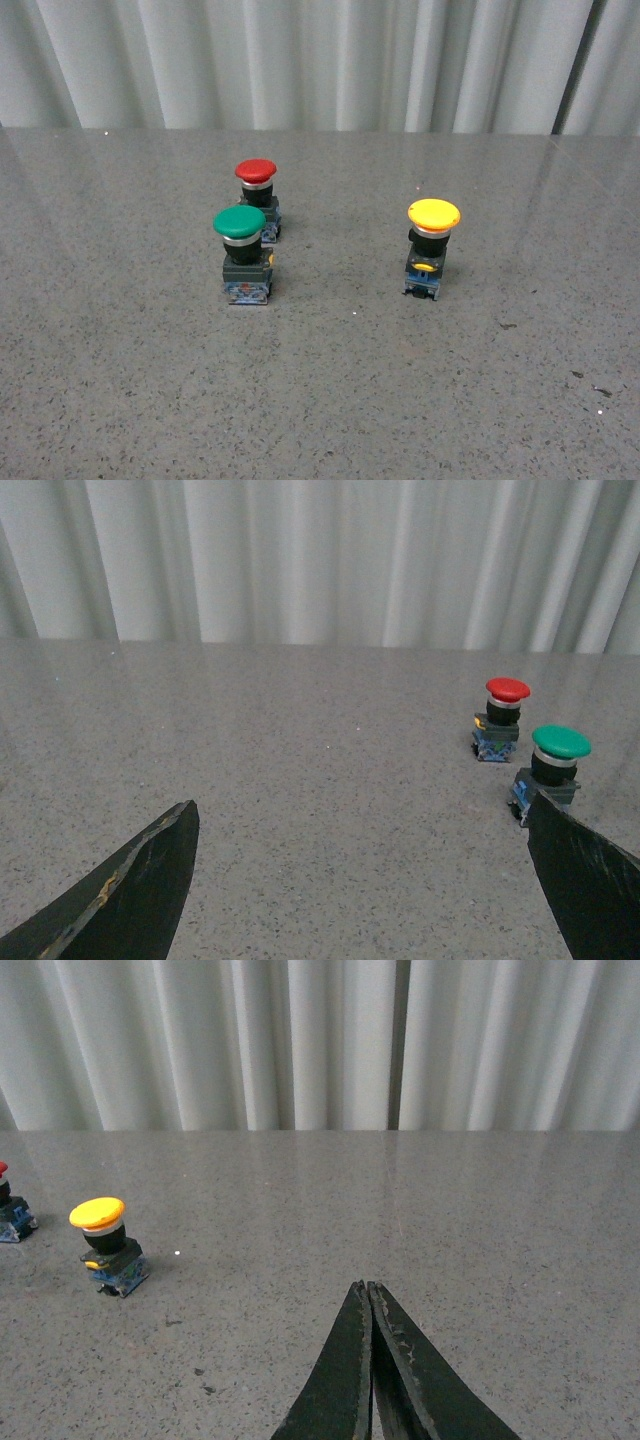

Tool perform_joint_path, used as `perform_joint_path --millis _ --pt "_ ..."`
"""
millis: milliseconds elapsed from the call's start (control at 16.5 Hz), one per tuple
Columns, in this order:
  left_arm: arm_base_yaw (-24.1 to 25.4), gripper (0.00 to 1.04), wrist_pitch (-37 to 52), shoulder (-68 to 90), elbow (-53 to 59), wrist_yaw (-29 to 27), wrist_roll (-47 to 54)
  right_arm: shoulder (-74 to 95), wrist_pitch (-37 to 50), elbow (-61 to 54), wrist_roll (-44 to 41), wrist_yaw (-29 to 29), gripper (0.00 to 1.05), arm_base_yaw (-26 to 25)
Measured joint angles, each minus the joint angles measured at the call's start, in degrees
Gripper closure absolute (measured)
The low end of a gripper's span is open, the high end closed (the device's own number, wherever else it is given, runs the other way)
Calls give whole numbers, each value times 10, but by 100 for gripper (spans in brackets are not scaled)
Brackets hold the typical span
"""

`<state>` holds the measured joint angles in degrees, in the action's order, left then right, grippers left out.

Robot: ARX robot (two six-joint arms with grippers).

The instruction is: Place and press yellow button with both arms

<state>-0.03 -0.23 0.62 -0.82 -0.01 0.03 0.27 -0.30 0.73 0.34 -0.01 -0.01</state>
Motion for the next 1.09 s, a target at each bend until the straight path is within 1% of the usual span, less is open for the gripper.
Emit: perform_joint_path --millis 60,121,181,302,544,605,665,726,1089 --pt "0 7 0 0 0 0 0 0 0 0 0 0 98 0" --pt "0 7 0 0 0 0 0 0 0 0 0 0 89 0" --pt "0 7 0 0 0 0 0 0 0 0 0 0 76 0" --pt "0 7 0 0 0 0 0 0 0 0 0 0 58 0" --pt "0 7 0 0 0 0 0 0 0 0 0 0 16 0" --pt "0 7 0 0 0 0 0 0 0 0 0 0 8 0" --pt "0 7 0 0 0 0 0 0 0 0 0 0 5 0" --pt "0 7 0 0 0 0 0 0 0 0 0 0 7 0" --pt "0 7 0 0 0 0 0 0 0 0 0 0 7 0"
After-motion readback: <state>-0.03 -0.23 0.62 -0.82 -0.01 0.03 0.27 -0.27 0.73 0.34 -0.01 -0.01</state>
